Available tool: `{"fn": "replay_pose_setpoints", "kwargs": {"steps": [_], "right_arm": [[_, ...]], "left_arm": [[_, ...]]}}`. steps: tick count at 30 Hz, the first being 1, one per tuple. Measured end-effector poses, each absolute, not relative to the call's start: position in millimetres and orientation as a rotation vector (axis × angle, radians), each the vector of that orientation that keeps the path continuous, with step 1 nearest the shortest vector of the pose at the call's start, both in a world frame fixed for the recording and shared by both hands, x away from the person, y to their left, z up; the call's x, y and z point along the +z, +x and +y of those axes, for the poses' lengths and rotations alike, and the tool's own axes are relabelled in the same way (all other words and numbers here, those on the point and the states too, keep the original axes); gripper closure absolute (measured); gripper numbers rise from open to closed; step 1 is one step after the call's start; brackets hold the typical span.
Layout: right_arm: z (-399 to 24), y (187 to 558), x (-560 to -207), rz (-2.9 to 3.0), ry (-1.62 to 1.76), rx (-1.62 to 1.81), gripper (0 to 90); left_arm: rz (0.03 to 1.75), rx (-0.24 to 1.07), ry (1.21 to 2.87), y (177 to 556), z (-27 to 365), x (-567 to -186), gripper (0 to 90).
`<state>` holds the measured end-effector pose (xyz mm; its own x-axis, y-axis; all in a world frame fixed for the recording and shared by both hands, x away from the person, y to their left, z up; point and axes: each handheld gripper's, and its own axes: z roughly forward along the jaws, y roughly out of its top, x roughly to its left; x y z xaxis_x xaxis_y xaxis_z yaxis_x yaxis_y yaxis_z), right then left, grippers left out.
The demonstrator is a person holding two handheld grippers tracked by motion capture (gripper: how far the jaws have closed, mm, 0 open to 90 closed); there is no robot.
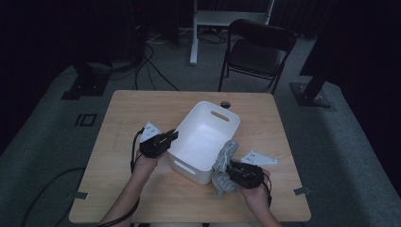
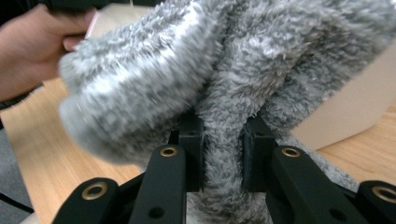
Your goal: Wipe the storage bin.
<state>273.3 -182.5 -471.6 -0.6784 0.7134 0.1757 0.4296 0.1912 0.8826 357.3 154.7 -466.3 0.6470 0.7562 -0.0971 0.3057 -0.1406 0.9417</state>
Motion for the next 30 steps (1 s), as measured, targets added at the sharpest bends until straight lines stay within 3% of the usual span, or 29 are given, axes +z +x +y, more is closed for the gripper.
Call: {"fn": "replay_pose_setpoints", "kwargs": {"steps": [30], "right_arm": [[-180,309,-537,2.338,1.306,1.255,74.2]], "left_arm": [[0.864,0.485,1.713,357,155,-467,78.3]]}}
